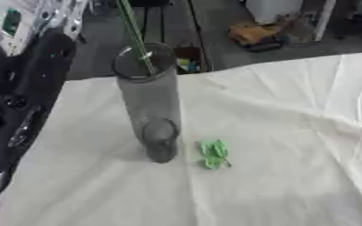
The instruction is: Arrange flowers into the vase.
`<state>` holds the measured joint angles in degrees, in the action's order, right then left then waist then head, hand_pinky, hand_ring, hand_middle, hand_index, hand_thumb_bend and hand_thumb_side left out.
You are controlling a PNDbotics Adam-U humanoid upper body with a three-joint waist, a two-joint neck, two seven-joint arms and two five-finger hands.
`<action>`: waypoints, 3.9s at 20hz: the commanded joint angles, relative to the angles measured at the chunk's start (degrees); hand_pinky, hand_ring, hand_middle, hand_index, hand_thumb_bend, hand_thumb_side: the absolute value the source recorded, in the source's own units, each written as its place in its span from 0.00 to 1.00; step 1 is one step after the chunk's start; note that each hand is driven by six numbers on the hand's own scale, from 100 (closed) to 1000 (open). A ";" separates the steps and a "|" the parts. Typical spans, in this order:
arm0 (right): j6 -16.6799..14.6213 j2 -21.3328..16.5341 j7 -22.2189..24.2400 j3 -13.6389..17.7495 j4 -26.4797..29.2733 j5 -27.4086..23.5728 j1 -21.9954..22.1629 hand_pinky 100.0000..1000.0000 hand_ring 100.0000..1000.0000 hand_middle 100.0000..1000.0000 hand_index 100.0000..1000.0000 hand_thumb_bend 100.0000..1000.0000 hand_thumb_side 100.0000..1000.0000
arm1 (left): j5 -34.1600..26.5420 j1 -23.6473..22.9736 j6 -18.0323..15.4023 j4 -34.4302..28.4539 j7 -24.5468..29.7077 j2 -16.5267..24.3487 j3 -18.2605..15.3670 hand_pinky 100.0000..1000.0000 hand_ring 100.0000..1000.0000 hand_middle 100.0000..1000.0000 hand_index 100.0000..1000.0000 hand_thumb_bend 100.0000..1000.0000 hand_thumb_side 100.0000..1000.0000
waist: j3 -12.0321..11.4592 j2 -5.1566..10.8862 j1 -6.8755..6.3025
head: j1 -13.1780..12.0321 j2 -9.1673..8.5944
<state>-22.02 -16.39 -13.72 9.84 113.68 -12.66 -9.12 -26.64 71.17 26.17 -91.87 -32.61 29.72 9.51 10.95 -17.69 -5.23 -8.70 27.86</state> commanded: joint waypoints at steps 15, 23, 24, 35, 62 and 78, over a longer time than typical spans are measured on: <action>0.45 -0.46 0.26 0.22 0.91 -0.32 -0.63 0.14 0.27 0.16 0.49 0.00 0.93 | 2.85 -0.67 0.87 -3.64 0.62 0.78 1.50 0.00 0.00 0.00 0.00 0.00 0.86 | -0.02 0.99 0.30 | 0.35 -1.07; 0.64 -0.29 0.31 0.29 0.91 -0.32 -0.66 0.14 0.27 0.16 0.49 0.00 0.93 | 3.44 -1.34 1.06 -4.26 0.34 0.50 1.89 0.00 0.00 0.00 0.00 0.00 0.87 | 0.07 0.84 0.32 | 0.45 -1.45; 0.66 -0.27 0.32 0.30 0.91 -0.32 -0.67 0.14 0.27 0.16 0.49 0.00 0.93 | 3.52 -1.43 1.09 -4.34 0.35 0.51 1.96 0.00 0.00 0.00 0.00 0.00 0.87 | 0.06 0.80 0.33 | 0.48 -1.48; 0.83 -0.02 0.51 0.33 0.91 -0.25 -0.79 0.14 0.27 0.16 0.49 0.00 0.93 | 4.41 -2.42 1.25 -5.31 0.40 0.23 2.67 0.00 0.00 0.00 0.00 0.00 0.89 | 0.03 0.34 0.46 | 0.60 -1.94; 1.18 0.20 0.76 0.44 0.91 -0.36 -0.99 0.15 0.27 0.16 0.50 0.00 0.94 | 8.53 -5.09 0.92 -7.39 2.62 0.73 4.48 0.00 0.09 0.11 0.04 0.00 0.96 | -0.38 0.08 0.59 | 1.10 -2.77; 1.29 0.19 0.71 0.49 0.91 -0.63 -0.85 0.15 0.27 0.16 0.50 0.00 0.94 | 12.61 -6.44 -0.23 -7.95 4.20 2.34 5.22 0.00 0.15 0.16 0.07 0.00 0.92 | -0.51 0.33 0.70 | 1.29 -2.91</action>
<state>-20.88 -15.52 -12.94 9.90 113.68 -13.00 -9.60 -15.07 63.96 26.11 -98.80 -28.66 30.35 14.98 10.53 -18.65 -4.91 -7.48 25.53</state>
